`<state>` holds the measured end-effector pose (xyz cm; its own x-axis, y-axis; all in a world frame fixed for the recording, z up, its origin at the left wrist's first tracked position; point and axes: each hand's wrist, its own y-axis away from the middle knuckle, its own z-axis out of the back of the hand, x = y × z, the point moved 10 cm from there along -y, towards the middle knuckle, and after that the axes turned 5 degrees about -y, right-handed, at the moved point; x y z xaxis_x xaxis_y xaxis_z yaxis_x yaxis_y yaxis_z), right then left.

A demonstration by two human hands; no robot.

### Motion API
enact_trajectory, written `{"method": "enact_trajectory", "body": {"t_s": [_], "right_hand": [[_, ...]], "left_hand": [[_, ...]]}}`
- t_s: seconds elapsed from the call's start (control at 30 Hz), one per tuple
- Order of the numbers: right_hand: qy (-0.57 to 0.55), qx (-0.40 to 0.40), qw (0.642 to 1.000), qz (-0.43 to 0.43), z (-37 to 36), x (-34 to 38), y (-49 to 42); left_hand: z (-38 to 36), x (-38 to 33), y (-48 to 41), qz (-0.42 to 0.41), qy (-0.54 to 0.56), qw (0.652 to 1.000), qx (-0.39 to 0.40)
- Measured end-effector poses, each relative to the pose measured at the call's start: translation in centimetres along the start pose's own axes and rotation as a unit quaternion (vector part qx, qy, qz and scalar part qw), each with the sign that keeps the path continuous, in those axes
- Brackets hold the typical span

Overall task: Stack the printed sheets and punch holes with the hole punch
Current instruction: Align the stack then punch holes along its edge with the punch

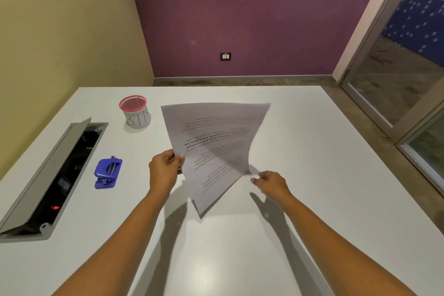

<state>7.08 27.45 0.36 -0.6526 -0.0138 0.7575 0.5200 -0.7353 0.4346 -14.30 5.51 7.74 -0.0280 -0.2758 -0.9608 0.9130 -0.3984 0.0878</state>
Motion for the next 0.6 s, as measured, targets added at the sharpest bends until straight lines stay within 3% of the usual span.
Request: {"method": "enact_trajectory", "body": {"t_s": [0.2, 0.33, 0.47, 0.6], "right_hand": [[-0.068, 0.104, 0.99, -0.06, -4.1, -1.2, 1.4], [-0.204, 0.132, 0.966, -0.087, -5.6, -0.6, 2.1], [-0.311, 0.111, 0.942, -0.066, -5.9, 0.2, 1.8], [-0.334, 0.076, 0.939, -0.042, -5.2, 0.7, 1.3]], "left_hand": [[0.3, 1.8, 0.8, 0.063, 0.059, 0.996, -0.037], [0.3, 2.5, 1.4, 0.077, 0.074, 0.993, -0.049], [0.2, 2.9, 1.9, 0.086, 0.095, 0.991, -0.049], [0.3, 3.4, 2.1, 0.101, 0.115, 0.987, -0.052]]}}
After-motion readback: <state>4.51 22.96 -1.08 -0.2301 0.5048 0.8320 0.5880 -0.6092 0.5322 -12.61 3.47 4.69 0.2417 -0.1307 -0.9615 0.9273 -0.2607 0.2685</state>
